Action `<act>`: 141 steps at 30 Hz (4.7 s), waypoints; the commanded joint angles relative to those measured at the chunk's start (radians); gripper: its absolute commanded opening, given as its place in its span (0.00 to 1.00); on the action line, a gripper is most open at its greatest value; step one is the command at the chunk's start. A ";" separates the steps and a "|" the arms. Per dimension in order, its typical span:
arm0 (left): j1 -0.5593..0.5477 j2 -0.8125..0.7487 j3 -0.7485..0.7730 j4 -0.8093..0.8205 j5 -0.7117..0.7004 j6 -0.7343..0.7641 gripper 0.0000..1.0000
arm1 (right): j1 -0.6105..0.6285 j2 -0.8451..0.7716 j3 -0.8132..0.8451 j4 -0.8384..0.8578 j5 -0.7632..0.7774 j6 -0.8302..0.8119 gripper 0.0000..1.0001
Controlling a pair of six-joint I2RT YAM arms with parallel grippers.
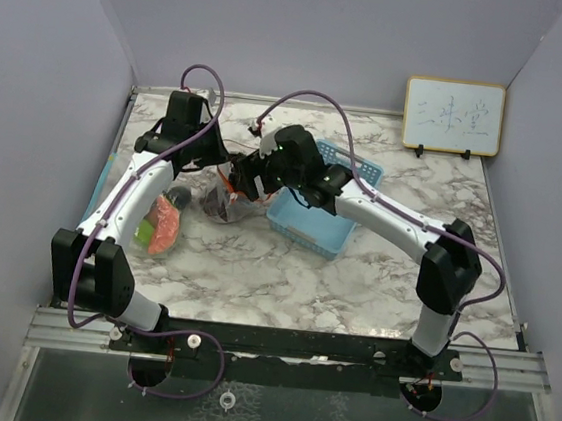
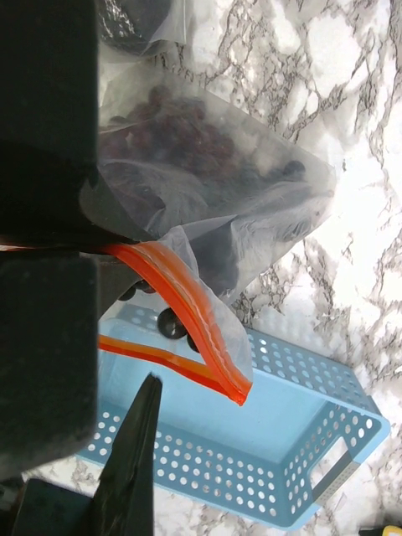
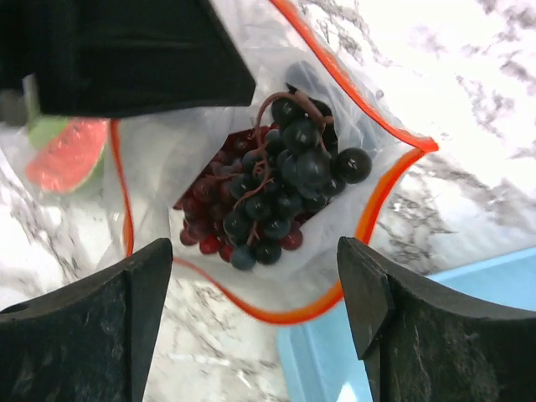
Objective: Place the food in the zip-top bag and seal the zipper
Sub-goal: Place the fake fruit in the zipper food storage bag, then zip the zipper food storage bag at the center of the board.
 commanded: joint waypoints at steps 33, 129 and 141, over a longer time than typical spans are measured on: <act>0.056 0.011 -0.022 0.294 0.625 -0.087 0.00 | -0.039 -0.076 -0.266 0.187 -0.442 -0.405 0.63; 0.083 -0.432 -0.542 0.593 0.399 0.596 0.00 | -0.128 -0.109 0.080 0.116 -0.417 -0.333 0.53; 0.082 -0.472 -0.545 0.534 0.420 0.639 0.00 | -0.131 -0.042 0.089 0.275 -0.836 -0.465 0.79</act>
